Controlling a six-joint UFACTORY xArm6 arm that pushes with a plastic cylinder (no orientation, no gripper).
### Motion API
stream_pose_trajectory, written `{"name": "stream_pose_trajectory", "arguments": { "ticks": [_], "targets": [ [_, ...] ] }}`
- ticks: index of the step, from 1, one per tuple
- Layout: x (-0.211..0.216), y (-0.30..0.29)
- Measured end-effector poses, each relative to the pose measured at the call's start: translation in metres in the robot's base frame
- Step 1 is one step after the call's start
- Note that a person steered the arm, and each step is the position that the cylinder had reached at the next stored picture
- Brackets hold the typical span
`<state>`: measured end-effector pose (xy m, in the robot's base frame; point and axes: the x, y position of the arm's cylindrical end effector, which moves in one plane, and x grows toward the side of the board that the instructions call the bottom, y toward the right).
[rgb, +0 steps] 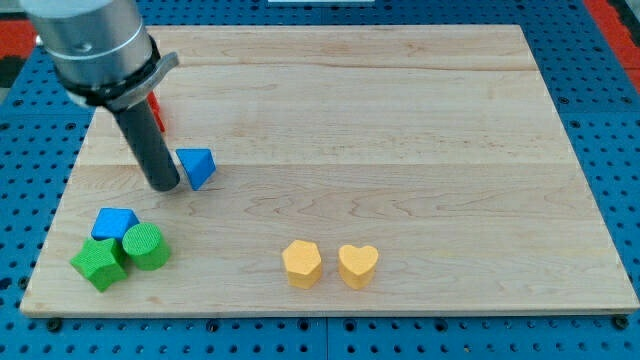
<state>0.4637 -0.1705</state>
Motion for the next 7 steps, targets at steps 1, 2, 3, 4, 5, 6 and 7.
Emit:
{"name": "stream_pose_trajectory", "arguments": {
  "ticks": [1,2,3,4,5,6,7],
  "targets": [
    [-0.008,0.069],
    [-0.015,0.093],
    [-0.023,0.067],
    [-0.045,0.091],
    [-0.049,0.114],
    [-0.036,0.120],
    [0.033,0.120]
  ]
}}
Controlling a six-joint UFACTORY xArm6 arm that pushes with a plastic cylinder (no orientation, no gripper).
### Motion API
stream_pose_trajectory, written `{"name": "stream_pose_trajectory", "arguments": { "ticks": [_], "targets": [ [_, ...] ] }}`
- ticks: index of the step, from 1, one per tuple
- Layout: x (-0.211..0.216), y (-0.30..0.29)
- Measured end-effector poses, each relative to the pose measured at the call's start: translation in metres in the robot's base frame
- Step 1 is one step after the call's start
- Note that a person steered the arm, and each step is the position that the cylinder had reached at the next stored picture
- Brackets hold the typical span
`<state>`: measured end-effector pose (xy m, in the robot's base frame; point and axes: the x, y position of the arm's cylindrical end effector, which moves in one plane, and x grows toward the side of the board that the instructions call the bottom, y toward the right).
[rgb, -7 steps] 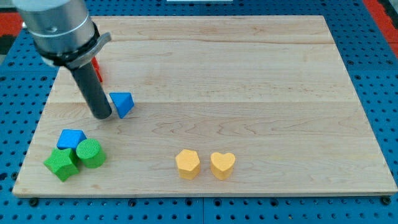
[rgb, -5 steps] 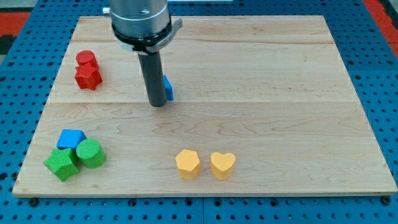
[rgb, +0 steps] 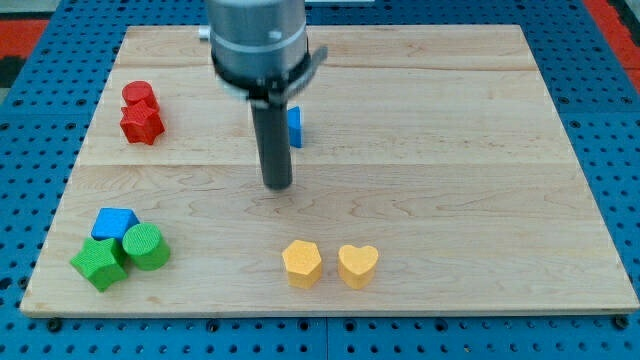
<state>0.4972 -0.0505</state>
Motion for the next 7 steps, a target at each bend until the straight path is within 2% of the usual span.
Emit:
{"name": "stream_pose_trajectory", "arguments": {
  "ticks": [2,3,4,5,6,7],
  "targets": [
    [0.060,-0.039],
    [0.070,-0.058],
    [0.113,-0.058],
    [0.115,-0.096],
    [0.073,-0.130],
    [0.048,-0.136]
  ]
}}
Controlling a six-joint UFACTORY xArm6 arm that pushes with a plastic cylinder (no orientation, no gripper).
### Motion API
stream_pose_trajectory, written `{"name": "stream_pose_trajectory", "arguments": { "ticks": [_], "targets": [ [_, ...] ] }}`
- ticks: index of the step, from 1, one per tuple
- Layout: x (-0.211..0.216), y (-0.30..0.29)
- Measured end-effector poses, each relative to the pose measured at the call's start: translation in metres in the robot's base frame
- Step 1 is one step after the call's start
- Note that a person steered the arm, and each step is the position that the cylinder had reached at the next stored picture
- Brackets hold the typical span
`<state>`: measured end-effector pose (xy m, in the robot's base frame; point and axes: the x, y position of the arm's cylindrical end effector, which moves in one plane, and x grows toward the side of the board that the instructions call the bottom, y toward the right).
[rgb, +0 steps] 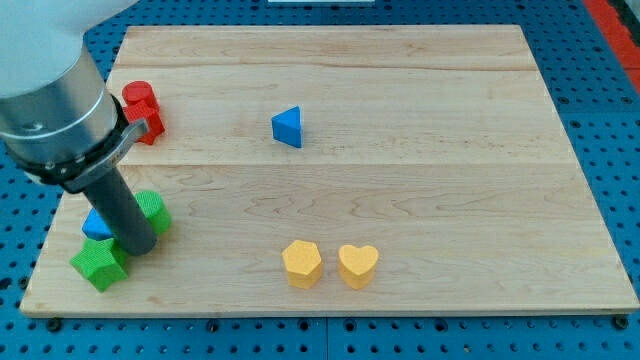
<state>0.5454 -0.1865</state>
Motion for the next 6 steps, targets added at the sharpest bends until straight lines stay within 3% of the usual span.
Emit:
{"name": "stream_pose_trajectory", "arguments": {
  "ticks": [2,4,5,6],
  "targets": [
    [-0.001,-0.003],
    [-0.059,-0.016],
    [-0.068,-0.039],
    [-0.063,-0.101]
  ]
}}
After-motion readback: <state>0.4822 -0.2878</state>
